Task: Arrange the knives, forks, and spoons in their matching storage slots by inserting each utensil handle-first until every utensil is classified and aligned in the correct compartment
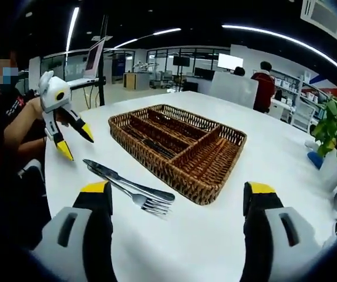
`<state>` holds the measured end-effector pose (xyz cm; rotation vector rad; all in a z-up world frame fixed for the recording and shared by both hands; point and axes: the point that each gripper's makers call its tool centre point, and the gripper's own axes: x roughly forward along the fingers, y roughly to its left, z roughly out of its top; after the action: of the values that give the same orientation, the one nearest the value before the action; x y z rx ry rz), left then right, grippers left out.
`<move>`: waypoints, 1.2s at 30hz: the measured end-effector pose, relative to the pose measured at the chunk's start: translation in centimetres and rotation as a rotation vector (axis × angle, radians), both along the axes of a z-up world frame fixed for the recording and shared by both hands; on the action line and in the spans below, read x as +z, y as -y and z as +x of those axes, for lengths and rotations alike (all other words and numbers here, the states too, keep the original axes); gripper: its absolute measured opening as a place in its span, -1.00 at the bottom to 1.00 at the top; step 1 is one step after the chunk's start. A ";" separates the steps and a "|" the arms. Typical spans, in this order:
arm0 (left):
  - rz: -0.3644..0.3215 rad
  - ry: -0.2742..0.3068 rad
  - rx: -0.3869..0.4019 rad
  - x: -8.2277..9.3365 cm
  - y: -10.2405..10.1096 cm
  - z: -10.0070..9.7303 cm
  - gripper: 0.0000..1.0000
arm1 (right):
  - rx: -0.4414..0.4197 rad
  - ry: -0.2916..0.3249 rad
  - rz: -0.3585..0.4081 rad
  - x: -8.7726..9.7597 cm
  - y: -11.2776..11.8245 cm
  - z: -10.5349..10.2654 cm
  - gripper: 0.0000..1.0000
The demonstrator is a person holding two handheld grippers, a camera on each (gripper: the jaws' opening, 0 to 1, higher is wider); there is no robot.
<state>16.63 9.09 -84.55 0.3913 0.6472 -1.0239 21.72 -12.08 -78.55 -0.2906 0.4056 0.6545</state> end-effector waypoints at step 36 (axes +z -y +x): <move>0.138 -0.137 -0.022 -2.4 0.3 0.4 -0.82 | 0.142 -0.019 -0.053 -1.6 -2.3 -0.7 0.70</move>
<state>16.99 8.74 -86.97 0.4520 0.8411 -1.0368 21.03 -9.81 -80.15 -0.3660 0.4231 0.7868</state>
